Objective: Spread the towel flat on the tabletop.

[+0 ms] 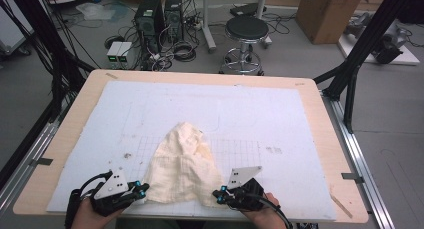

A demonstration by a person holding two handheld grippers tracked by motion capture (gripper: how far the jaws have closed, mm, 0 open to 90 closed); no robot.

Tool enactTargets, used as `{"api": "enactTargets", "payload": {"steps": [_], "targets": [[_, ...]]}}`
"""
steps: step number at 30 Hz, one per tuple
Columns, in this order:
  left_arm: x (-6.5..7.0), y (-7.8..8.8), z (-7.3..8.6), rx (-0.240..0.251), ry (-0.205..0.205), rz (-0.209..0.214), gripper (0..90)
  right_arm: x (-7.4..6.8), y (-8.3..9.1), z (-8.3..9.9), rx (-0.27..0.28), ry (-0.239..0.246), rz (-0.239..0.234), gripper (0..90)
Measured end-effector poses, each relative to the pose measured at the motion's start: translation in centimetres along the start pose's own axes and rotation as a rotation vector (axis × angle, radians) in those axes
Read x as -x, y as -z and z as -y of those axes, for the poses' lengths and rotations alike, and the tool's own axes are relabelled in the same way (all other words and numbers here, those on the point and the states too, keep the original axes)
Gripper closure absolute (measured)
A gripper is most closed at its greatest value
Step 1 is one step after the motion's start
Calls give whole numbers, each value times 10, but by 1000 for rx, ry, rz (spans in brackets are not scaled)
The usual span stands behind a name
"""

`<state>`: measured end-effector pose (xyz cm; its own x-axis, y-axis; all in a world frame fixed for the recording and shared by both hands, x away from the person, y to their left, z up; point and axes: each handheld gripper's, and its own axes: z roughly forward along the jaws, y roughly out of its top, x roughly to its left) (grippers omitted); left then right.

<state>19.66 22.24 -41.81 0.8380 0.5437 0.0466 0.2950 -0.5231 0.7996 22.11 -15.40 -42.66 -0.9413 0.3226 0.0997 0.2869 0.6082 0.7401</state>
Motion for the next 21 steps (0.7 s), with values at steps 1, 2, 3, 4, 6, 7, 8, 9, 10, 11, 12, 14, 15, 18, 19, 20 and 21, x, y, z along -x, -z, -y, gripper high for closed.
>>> {"api": "enactTargets", "payload": {"steps": [1, 2, 3, 4, 6, 7, 8, 9, 10, 11, 12, 14, 15, 18, 19, 20, 21], "targets": [[-1, 1, 0, 5, 1, 8, 822, -1, 0, 0, 2, 1, 3, 846], [-2, 2, -1, 12, 6, 12, 788, -1, 1, -1, 9, -5, 1, 819], [-3, 3, -3, 20, 12, 10, 750, 0, 2, -2, 15, -1, 4, 792], [-5, 4, -5, 24, 17, 11, 714, 1, 4, -3, 22, -7, 5, 770], [-9, 5, -9, 37, 25, 4, 660, 2, 8, -5, 46, -12, 15, 737], [-12, 5, -12, 45, 31, 2, 646, 4, 10, -6, 57, -14, 23, 715], [-16, 4, -15, 49, 36, 0, 630, 6, 12, -8, 66, -14, 32, 703], [-20, 3, -19, 57, 48, -1, 617, 7, 14, -9, 76, -17, 42, 695], [-24, 1, -22, 63, 57, -3, 607, 9, 17, -11, 85, -19, 55, 676], [-28, -2, -26, 66, 69, -4, 596, 12, 19, -13, 92, -22, 71, 662], [-33, -5, -30, 69, 77, -2, 586, 16, 20, -15, 102, -24, 80, 654], [-41, -13, -38, 76, 83, -7, 575, 24, 23, -21, 116, -32, 112, 629], [-45, -18, -43, 76, 86, -11, 564, 30, 24, -25, 121, -36, 123, 623], [-56, -33, -53, 71, 89, -39, 552, 47, 23, -35, 148, -46, 166, 608], [-58, -37, -55, 67, 86, -53, 552, 54, 22, -38, 152, -56, 170, 601], [-61, -42, -56, 66, 84, -60, 552, 60, 20, -40, 146, -62, 182, 596], [-64, -45, -56, 59, 84, -71, 553, 66, 17, -43, 147, -66, 192, 595]]}}
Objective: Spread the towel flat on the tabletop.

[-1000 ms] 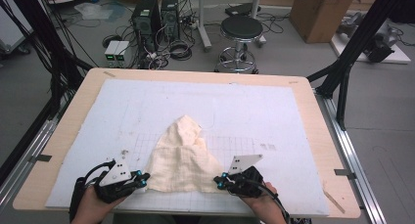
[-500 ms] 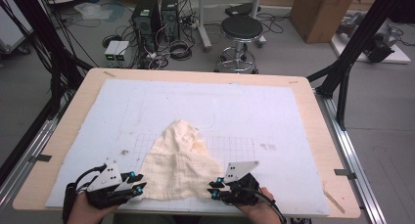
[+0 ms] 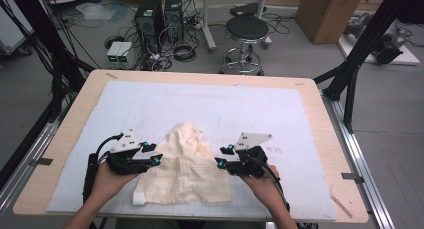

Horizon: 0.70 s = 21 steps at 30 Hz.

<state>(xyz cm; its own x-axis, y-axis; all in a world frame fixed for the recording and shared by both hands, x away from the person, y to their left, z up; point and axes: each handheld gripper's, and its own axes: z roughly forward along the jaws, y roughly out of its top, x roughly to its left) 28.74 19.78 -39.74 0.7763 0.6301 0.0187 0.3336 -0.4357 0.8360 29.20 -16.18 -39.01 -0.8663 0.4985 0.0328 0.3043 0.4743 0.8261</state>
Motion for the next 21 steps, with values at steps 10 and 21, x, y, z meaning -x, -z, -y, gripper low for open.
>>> {"api": "enactTargets", "payload": {"steps": [10, 21], "targets": [[-13, -20, 10, -37, 47, -21, 567, 26, -42, -8, -31, -39, 33, 592], [-14, -39, 20, -137, 40, 6, 739, 38, -81, -7, -107, -110, -21, 626]]}}
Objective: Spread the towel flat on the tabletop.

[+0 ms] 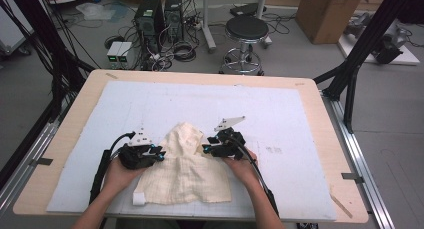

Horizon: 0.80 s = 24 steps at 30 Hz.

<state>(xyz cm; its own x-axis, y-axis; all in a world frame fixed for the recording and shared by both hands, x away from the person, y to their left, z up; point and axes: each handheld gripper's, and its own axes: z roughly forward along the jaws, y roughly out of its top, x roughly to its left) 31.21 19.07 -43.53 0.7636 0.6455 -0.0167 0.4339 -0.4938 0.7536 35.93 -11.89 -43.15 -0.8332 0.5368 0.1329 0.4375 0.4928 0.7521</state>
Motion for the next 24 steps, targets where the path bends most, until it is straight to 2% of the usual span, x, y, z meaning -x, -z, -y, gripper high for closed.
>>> {"api": "enactTargets", "payload": {"steps": [3, 8, 10, 16, 24], "targets": [[-2, -3, 1, -20, 11, 11, 768, 0, -6, 0, -29, -2, -2, 716], [-1, -2, 3, -17, 13, 15, 790, 2, -8, 2, -64, -8, -22, 834], [-1, -2, 3, -19, 12, 19, 786, 1, -5, 2, -69, -17, -23, 847], [-1, 1, 6, -19, 9, 17, 786, -3, 10, 0, -47, -3, -5, 852], [0, 4, 10, -10, 21, 21, 786, -5, 39, 4, -45, 31, 78, 852]]}}
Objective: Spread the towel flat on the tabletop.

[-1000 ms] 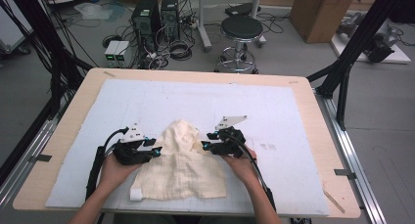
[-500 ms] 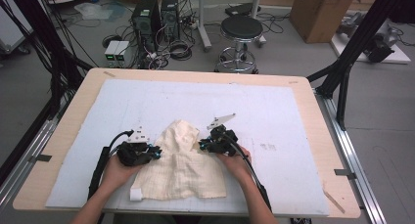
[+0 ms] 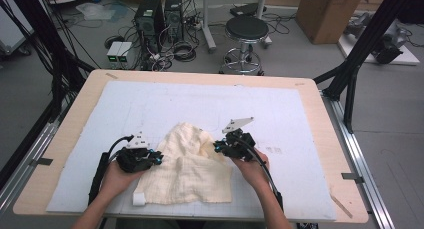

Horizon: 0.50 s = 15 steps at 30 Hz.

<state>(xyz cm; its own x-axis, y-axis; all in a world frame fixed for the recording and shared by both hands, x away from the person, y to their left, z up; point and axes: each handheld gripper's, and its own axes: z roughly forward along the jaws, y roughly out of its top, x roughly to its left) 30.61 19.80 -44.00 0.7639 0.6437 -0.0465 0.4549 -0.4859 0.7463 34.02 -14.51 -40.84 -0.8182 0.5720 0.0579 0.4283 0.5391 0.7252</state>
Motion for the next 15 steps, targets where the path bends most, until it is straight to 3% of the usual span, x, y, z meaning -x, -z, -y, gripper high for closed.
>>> {"api": "enactTargets", "payload": {"steps": [8, 13, 15], "targets": [[0, 1, 1, -1, 0, -3, 785, 10, 25, 17, -4, -27, 72, 849], [1, 1, 2, 1, 0, -4, 785, 16, 33, 33, -6, -75, 88, 846], [1, 1, 2, 1, 0, -3, 784, 16, 35, 36, -9, -73, 97, 841]]}}
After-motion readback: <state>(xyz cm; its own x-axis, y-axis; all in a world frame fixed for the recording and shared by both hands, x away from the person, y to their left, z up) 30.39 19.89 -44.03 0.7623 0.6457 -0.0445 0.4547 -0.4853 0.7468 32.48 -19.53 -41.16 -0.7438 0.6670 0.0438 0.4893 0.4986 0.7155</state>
